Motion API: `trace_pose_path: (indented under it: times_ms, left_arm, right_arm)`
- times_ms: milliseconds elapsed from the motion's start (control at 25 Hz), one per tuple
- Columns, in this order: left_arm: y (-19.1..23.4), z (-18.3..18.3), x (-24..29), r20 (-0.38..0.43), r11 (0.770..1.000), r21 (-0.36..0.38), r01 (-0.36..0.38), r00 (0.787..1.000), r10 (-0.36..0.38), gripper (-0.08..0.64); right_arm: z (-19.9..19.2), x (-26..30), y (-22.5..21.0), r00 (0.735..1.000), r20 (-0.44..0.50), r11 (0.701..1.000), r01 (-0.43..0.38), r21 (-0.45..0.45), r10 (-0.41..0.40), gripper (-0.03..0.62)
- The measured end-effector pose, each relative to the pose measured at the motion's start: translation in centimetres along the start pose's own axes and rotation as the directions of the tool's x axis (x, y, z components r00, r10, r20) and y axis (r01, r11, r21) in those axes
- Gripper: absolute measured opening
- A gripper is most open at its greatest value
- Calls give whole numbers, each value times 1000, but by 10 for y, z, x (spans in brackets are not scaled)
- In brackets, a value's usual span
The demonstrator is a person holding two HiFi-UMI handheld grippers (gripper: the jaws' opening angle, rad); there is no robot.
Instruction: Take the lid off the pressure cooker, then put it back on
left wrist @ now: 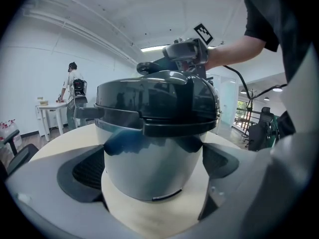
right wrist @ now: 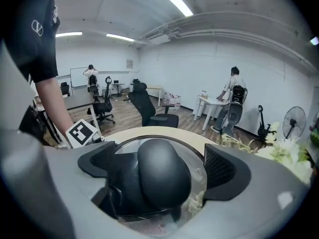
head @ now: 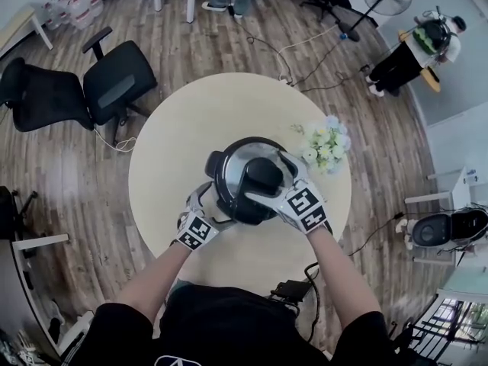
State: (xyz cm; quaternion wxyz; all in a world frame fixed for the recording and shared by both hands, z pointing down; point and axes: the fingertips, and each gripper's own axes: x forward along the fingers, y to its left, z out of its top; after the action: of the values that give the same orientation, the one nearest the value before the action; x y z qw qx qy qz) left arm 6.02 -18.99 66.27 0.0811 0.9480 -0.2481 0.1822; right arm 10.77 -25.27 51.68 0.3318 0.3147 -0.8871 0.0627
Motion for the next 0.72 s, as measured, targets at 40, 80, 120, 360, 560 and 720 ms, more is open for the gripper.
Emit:
trace_pose_path:
  times_ms: [40, 80, 120, 360, 560, 720]
  left_arm:
    - [0, 1, 0, -1, 1000, 0, 0, 1000, 0, 590]
    - [-1, 1, 0, 0, 1000, 0, 0, 1000, 0, 591]
    - [0, 0, 0, 2, 1000, 1, 0, 1000, 0, 591]
    - [-1, -9, 2, -2, 1000, -3, 2, 1000, -2, 591]
    - [0, -6, 4, 4, 1000, -2, -4, 1000, 4, 590]
    - [-1, -14, 4, -9, 1000, -8, 1, 1000, -1, 590]
  right_arm:
    - [-3, 7, 0, 1000, -21, 1000, -19, -9, 19, 569]
    - [-6, 14, 1, 998, -41, 999, -37, -10, 37, 568]
    - [-8, 19, 1, 997, -58, 998, -55, -6, 54, 568]
    - [-16, 31, 2, 987, -69, 988, -138, 73, 143, 522]
    - [-16, 30, -7, 988, -60, 986, -137, 95, 143, 422]
    - [-19, 31, -6, 991, -50, 989, -120, 86, 124, 402]
